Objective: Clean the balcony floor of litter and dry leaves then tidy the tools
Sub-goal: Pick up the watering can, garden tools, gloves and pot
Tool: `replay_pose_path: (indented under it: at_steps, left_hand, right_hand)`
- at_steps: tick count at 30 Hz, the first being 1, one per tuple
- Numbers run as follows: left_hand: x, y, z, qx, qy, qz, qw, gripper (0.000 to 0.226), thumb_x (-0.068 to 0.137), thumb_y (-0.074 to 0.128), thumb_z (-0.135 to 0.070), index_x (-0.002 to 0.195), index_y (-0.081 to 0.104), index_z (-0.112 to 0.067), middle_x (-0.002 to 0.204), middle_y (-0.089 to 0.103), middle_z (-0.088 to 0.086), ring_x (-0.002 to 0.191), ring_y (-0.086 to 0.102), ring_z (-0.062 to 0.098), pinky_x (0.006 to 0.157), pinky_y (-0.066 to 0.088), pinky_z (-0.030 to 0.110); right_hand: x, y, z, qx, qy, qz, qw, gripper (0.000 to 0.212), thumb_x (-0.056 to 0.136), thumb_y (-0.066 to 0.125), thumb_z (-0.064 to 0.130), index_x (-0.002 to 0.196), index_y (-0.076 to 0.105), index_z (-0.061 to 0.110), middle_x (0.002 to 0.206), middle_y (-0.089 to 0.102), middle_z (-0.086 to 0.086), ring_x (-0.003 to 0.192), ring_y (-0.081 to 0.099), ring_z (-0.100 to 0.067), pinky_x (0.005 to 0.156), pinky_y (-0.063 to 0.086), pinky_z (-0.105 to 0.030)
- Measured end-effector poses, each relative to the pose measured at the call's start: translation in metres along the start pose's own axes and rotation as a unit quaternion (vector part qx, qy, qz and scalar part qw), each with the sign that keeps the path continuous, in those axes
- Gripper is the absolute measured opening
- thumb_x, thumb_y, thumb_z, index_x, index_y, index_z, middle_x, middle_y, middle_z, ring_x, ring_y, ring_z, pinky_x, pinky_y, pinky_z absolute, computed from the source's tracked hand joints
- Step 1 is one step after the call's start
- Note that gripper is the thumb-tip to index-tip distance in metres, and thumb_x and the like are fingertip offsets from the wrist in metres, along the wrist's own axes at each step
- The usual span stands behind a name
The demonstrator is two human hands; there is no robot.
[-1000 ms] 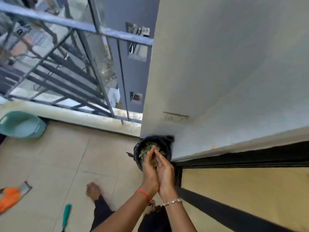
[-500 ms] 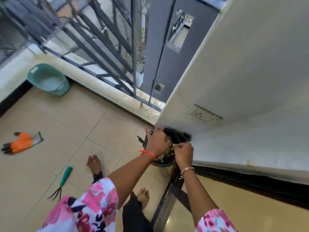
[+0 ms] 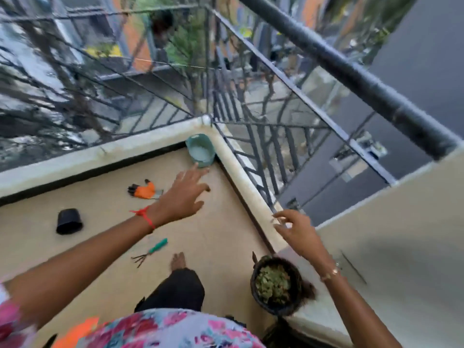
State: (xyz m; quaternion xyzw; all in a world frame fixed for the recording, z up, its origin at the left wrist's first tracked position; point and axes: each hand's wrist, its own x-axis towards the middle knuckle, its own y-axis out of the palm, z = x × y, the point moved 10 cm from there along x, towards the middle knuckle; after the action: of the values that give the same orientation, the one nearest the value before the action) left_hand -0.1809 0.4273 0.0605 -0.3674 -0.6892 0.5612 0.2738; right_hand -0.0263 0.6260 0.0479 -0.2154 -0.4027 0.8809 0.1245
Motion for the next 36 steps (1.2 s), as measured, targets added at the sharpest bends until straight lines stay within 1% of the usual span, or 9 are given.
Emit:
replay_pose_path:
  at_steps: [5,8,11,13,16,19,21,29,36]
  left_hand:
    - [-0.057,-0.011,0.099,-0.032,-0.119,-0.033,0.992,0.036,0.061,0.077,-0.008,0.094,0.064,-0.011,0.127,0.053,0.024,0.123,0.045,0.049,0.091,0.042,0.063]
    - [-0.077,-0.001,0.136,-0.028,-0.189,-0.020,0.981,0.039,0.074,0.073,-0.013,0.111,0.062,-0.010,0.136,0.048,0.016,0.134,0.035,0.039,0.104,0.032,0.058]
    - [-0.091,0.002,0.156,-0.010,-0.210,-0.033,0.977,0.057,0.071,0.078,-0.024,0.122,0.053,-0.017,0.131,0.055,0.009,0.131,0.032,0.025,0.101,0.028,0.061]
    - [-0.098,0.009,0.178,0.000,-0.231,-0.016,0.973,0.064,0.055,0.088,-0.030,0.108,0.056,-0.018,0.117,0.064,0.008,0.119,0.047,0.026,0.087,0.036,0.065]
    - [-0.109,0.023,0.221,0.012,-0.292,0.040,0.956,0.066,0.059,0.084,-0.038,0.114,0.057,-0.014,0.121,0.062,0.008,0.120,0.053,0.030,0.090,0.031,0.068]
    - [-0.123,0.023,0.252,-0.049,-0.358,0.035,0.932,0.065,0.090,0.056,-0.039,0.144,0.031,-0.013,0.153,0.026,0.007,0.145,0.013,0.029,0.112,0.000,0.058]
    - [-0.134,0.022,0.273,-0.068,-0.407,0.033,0.910,0.063,0.095,0.045,-0.041,0.148,0.020,-0.017,0.157,0.010,0.000,0.146,-0.004,0.021,0.114,-0.007,0.051]
    - [-0.162,0.024,0.337,-0.114,-0.548,0.035,0.828,0.063,0.096,0.044,-0.042,0.147,0.020,-0.014,0.157,0.010,0.003,0.146,-0.002,0.021,0.115,-0.005,0.047]
    - [-0.167,0.009,0.370,-0.137,-0.678,-0.049,0.720,0.063,0.095,0.045,-0.043,0.147,0.022,-0.015,0.157,0.012,0.002,0.146,0.001,0.020,0.115,-0.005,0.046]
  right_hand:
    - [0.044,-0.014,0.047,-0.054,-0.028,-0.033,0.998,0.008,0.083,0.068,0.016,0.081,0.072,0.009,0.083,0.071,-0.008,0.083,0.065,-0.022,0.067,0.038,-0.025]
    - [0.074,0.004,0.084,-0.091,-0.010,-0.066,0.994,0.046,0.081,0.070,0.026,0.046,0.041,0.017,0.049,0.044,0.000,0.053,0.043,-0.020,0.049,0.025,-0.032]
    - [0.103,0.042,0.121,-0.081,-0.045,-0.062,0.994,0.033,0.085,0.066,0.019,0.056,0.051,0.011,0.058,0.057,-0.011,0.065,0.057,-0.033,0.057,0.033,-0.033]
    - [0.127,0.089,0.145,-0.092,-0.085,0.014,0.992,0.014,0.086,0.061,0.010,0.097,0.067,0.005,0.093,0.068,-0.017,0.093,0.063,-0.034,0.075,0.044,-0.035]
    - [0.154,0.152,0.197,-0.143,-0.182,0.142,0.962,0.044,0.088,0.056,0.009,0.132,0.050,0.009,0.132,0.054,-0.009,0.123,0.049,-0.024,0.102,0.033,-0.025]
    - [0.175,0.197,0.249,-0.185,-0.228,0.210,0.932,0.039,0.093,0.052,0.017,0.132,0.050,0.013,0.134,0.053,-0.004,0.121,0.049,-0.019,0.100,0.034,-0.024]
    - [0.188,0.223,0.280,-0.202,-0.252,0.243,0.915,0.037,0.094,0.050,0.019,0.130,0.052,0.014,0.131,0.054,-0.004,0.116,0.052,-0.020,0.097,0.038,-0.026]
    - [0.244,0.299,0.374,-0.235,-0.370,0.335,0.834,0.034,0.095,0.049,0.026,0.127,0.053,0.014,0.130,0.055,-0.005,0.115,0.053,-0.020,0.092,0.040,-0.027]
    - [0.284,0.325,0.449,-0.303,-0.501,0.392,0.709,0.036,0.094,0.050,0.025,0.128,0.052,0.013,0.128,0.056,-0.010,0.114,0.054,-0.026,0.090,0.043,-0.032]
